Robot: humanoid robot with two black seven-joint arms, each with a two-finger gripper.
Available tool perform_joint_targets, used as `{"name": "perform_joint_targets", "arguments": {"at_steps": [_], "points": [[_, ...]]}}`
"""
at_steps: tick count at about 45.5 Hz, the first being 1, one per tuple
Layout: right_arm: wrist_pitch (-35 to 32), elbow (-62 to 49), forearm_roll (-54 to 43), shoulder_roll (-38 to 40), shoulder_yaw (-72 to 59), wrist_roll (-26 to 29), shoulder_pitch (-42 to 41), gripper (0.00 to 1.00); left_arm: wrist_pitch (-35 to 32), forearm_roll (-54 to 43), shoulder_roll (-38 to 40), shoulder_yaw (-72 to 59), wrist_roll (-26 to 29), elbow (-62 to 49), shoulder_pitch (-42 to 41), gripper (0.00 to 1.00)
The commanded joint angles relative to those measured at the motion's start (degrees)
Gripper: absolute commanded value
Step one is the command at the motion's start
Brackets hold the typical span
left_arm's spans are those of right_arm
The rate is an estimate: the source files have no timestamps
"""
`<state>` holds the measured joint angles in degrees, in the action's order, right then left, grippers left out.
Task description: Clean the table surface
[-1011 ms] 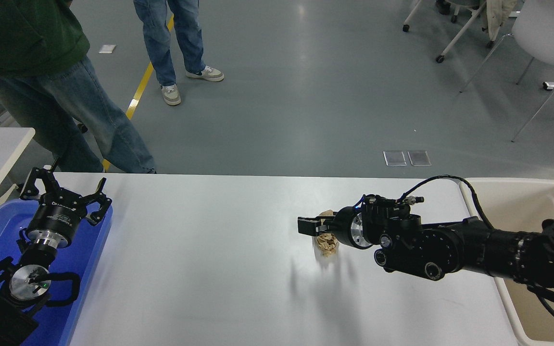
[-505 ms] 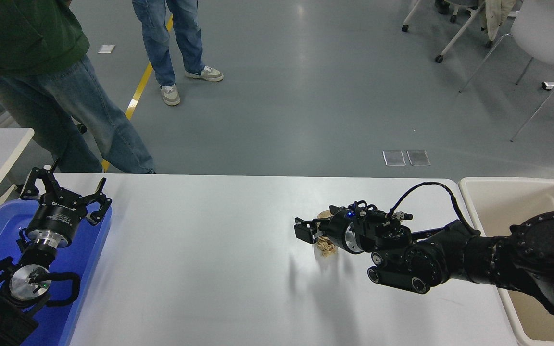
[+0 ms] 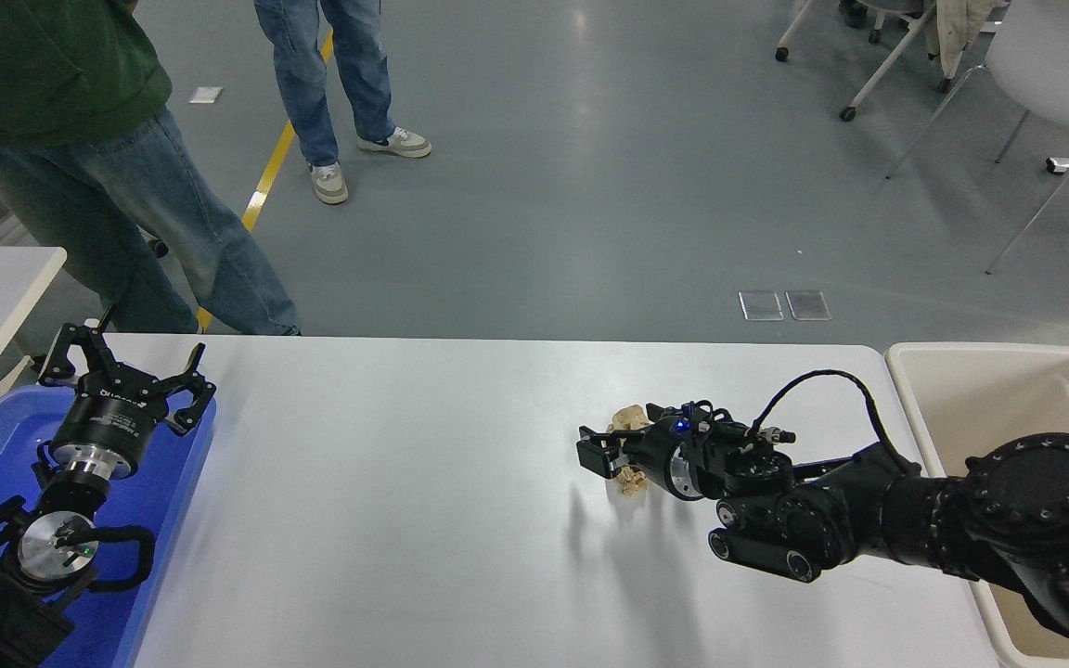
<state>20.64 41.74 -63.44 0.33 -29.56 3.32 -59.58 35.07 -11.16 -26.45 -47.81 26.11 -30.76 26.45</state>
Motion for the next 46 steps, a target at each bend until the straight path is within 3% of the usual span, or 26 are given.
{"name": "perform_joint_targets", "arguments": {"at_steps": [1, 15, 46], "points": [[0.5, -0.6, 0.2, -0.3, -0.1, 0.2, 1.5, 1.00, 0.0, 0.0, 0.0, 0.0, 0.0, 0.0, 0.0, 1.00], [1.0, -6.1, 0.1, -0.3, -0.1, 0.1, 3.8, 1.00, 0.0, 0.0, 0.0, 0.0, 0.0, 0.0, 0.0, 1.00], [3.0, -5.2, 0.1, -0.3, -0.1, -0.4, 6.1, 1.00, 0.0, 0.0, 0.0, 0.0, 0.0, 0.0, 0.1, 1.00]]}}
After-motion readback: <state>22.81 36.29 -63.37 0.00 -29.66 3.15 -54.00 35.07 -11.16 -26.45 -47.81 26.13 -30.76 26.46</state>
